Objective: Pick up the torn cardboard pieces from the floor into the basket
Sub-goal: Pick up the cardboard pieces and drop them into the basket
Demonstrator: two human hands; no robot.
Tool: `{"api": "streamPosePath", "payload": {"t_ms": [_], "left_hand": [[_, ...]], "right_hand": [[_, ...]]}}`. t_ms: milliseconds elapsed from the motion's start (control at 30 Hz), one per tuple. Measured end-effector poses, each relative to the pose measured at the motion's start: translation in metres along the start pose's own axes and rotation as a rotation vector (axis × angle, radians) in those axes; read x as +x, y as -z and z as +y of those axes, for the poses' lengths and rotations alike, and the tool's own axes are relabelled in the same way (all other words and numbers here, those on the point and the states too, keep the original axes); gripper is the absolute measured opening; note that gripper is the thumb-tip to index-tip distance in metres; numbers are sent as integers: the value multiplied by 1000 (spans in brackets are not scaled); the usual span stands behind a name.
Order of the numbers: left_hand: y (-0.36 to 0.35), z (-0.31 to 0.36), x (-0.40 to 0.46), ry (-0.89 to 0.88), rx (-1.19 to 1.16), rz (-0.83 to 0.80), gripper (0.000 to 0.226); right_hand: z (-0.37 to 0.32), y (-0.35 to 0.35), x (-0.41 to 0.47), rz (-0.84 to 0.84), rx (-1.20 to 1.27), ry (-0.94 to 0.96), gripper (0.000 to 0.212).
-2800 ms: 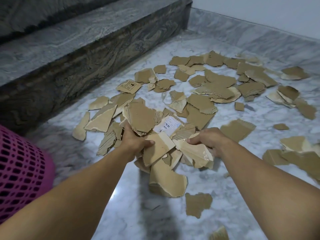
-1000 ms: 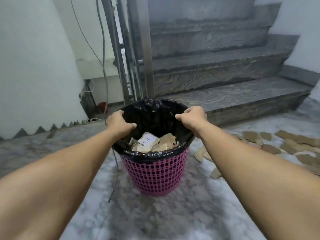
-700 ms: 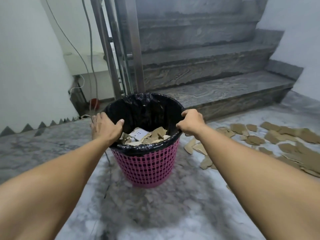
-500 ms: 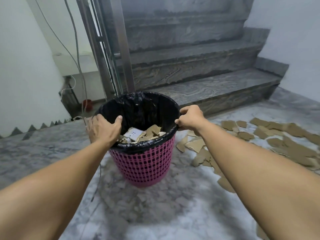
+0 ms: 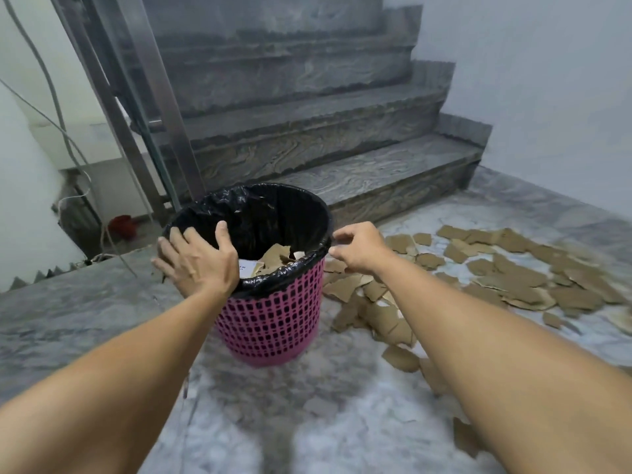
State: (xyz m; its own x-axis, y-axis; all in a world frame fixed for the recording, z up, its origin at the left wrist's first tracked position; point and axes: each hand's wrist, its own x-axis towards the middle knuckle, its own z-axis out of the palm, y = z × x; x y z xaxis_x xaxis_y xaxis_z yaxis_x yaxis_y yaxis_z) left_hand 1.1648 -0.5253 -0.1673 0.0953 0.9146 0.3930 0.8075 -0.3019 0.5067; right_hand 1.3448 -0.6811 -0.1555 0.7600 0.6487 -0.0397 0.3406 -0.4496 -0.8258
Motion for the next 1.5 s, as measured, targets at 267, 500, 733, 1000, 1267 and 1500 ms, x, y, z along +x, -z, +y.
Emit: {"api": "streamPosePath", "payload": {"t_ms": [267,500,733,1000,1267,1500], "left_hand": [[12,49,-28,-605,-3,-52,47],[31,100,-109,-846,-147,-671,37],[43,118,-196,-939,26,-1046,40],[34,124,-312,-1052,245,-1198,66],[-19,131,-373,-1127,281,-1272,85],[-86,123,-406,-1234,374,-1251,102]], "right_hand": [[36,55,-33,-2,-6,-201,21],[85,106,-113,105,12,-346,9],[142,162,-227,196,20,-483,18],[225,217,-360,299,5,-670,14],[306,222,-410,371,30,-864,10],[359,200,-405,330,-3,-1005,13]]}}
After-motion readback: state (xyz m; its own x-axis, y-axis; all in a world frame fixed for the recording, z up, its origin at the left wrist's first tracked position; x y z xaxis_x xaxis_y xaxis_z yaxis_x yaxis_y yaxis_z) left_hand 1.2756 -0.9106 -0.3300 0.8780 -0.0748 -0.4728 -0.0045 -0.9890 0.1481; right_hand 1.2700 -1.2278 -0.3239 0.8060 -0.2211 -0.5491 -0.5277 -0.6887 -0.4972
